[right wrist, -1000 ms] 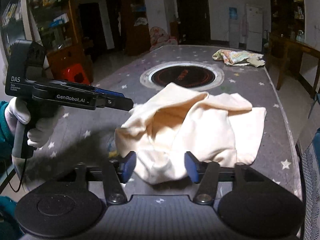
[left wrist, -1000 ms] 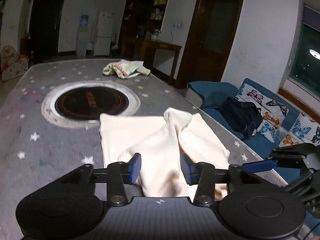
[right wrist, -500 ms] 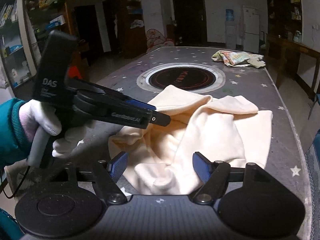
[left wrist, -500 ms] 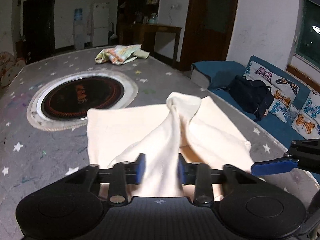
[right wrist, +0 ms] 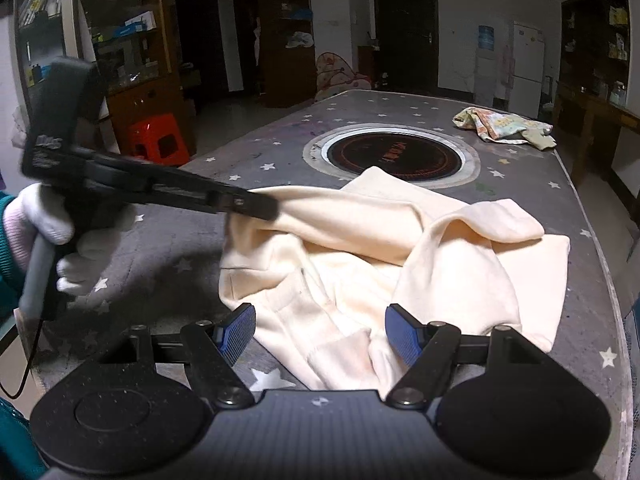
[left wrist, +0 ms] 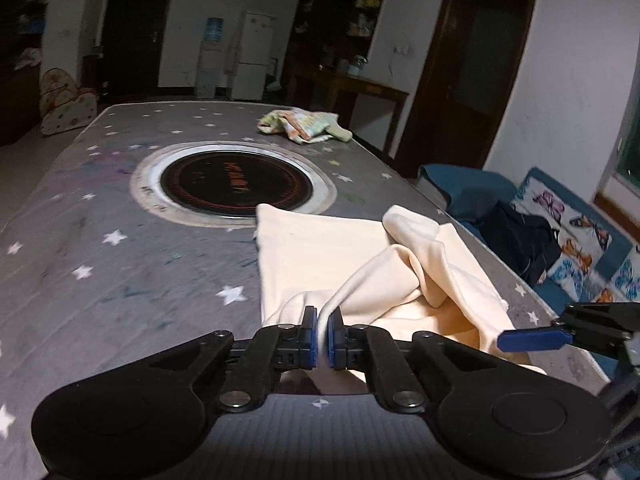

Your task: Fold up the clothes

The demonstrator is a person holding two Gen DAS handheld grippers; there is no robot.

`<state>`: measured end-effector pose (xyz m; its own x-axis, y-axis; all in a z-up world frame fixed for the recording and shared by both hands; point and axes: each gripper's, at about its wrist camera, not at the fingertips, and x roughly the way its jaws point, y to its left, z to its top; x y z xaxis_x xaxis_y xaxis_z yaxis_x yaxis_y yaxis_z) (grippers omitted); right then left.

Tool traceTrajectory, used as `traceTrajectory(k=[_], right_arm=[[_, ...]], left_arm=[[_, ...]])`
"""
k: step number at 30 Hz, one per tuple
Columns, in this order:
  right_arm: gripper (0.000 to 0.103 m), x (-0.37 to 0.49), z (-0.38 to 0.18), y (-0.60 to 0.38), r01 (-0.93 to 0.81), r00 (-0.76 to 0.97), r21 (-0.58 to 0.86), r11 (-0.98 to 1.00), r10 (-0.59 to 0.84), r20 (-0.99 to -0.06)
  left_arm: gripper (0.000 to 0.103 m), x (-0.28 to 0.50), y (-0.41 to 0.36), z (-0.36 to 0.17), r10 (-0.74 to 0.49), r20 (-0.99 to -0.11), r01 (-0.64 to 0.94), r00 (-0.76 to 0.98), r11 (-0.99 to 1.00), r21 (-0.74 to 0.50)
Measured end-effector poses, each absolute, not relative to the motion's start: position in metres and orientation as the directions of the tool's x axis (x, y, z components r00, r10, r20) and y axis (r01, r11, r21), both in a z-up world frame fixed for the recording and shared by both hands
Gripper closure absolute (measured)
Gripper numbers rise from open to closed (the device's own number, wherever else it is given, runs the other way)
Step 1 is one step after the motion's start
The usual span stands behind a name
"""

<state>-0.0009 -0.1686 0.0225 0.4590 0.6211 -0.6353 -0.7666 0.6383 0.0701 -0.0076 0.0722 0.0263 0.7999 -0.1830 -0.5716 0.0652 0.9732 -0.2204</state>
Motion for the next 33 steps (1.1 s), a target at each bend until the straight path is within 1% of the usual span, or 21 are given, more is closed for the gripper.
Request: traceTrajectory(k=[8, 14, 15, 16, 17, 19, 20, 21, 22, 23, 27, 30, 33], right_arm=[[0.03, -0.003, 0.015, -0.152, -0.801, 0.418, 0.057, 0.597, 0.624, -0.661], [0.032, 0.004, 0.007, -0.134, -0.823, 0.422, 0.001, 0.569, 0.612, -0.669], [0.034, 0.007, 0.004, -0.132, -0.821, 0.423, -0.004, 0.57, 0.605, -0.675], [0.036, 0.009, 0.002, -0.131, -0.82, 0.419, -0.002, 0.572, 0.599, -0.682], [0.039, 0.012, 0.0, -0.131, -0.821, 0.409, 0.007, 0.571, 0.596, -0.691], [0.046, 0.015, -0.004, -0.13, -0.825, 0.388, 0.024, 0.565, 0.596, -0.703], [0.053, 0.014, -0.005, -0.131, -0.828, 0.381, 0.029, 0.56, 0.598, -0.705], [0.061, 0.013, -0.006, -0.131, -0.831, 0.375, 0.033, 0.556, 0.601, -0.705], [0.065, 0.011, -0.006, -0.132, -0.832, 0.372, 0.036, 0.553, 0.606, -0.703], [0.072, 0.009, -0.005, -0.133, -0.834, 0.369, 0.039, 0.55, 0.61, -0.701], [0.084, -0.003, -0.002, -0.138, -0.847, 0.364, 0.033, 0.53, 0.626, -0.69], [0.086, -0.012, 0.001, -0.143, -0.863, 0.347, 0.032, 0.504, 0.638, -0.687], [0.087, -0.021, 0.003, -0.146, -0.883, 0.307, 0.049, 0.467, 0.653, -0.693]], left_arm=[[0.099, -0.05, 0.096, 0.031, -0.14, -0.568, 0.012, 0.811, 0.975, -0.223], [0.096, -0.046, 0.096, 0.036, -0.157, -0.566, 0.034, 0.809, 0.975, -0.221], [0.096, -0.042, 0.093, 0.037, -0.165, -0.562, 0.047, 0.81, 0.975, -0.219], [0.093, -0.039, 0.09, 0.039, -0.173, -0.559, 0.059, 0.811, 0.975, -0.215], [0.087, -0.034, 0.086, 0.04, -0.176, -0.559, 0.073, 0.81, 0.977, -0.201], [0.079, -0.022, 0.076, 0.042, -0.186, -0.559, 0.104, 0.808, 0.979, -0.175], [0.071, -0.014, 0.07, 0.042, -0.199, -0.561, 0.126, 0.804, 0.978, -0.166], [0.067, -0.008, 0.065, 0.043, -0.211, -0.563, 0.145, 0.799, 0.976, -0.16], [0.061, 0.0, 0.06, 0.042, -0.215, -0.567, 0.159, 0.795, 0.976, -0.148], [0.059, 0.007, 0.055, 0.042, -0.22, -0.572, 0.172, 0.79, 0.975, -0.137], [0.059, 0.036, 0.035, 0.038, -0.235, -0.601, 0.225, 0.764, 0.97, -0.092], [0.058, 0.056, 0.024, 0.032, -0.237, -0.626, 0.251, 0.743, 0.966, -0.068], [0.058, 0.074, 0.016, 0.024, -0.259, -0.651, 0.28, 0.713, 0.957, -0.074]])
